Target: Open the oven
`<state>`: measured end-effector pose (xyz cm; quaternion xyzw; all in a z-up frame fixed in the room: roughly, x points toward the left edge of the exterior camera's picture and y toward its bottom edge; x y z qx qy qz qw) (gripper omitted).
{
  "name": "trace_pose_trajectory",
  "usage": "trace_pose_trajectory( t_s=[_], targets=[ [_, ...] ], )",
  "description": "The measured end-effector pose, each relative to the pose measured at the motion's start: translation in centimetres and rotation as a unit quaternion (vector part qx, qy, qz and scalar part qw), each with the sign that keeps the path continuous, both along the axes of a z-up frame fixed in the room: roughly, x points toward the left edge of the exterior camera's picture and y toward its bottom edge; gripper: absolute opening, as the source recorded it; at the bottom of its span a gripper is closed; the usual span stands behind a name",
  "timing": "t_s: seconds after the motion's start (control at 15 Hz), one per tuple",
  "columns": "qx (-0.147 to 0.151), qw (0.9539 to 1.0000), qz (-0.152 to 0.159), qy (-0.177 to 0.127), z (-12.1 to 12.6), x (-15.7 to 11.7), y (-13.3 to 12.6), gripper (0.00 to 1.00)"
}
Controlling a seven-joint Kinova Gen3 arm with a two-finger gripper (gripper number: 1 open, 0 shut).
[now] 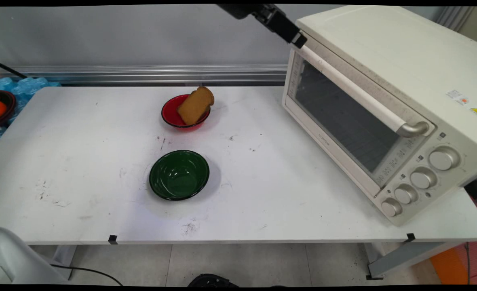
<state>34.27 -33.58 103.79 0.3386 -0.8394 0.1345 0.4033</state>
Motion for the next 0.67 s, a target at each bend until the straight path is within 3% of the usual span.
trace_pose_trajectory(
  t_s=[0.67],
  targets=[
    [0.004,0.9984,0.04,-0.04,-0.3,-5.5,-3.8,1.0]
  ],
)
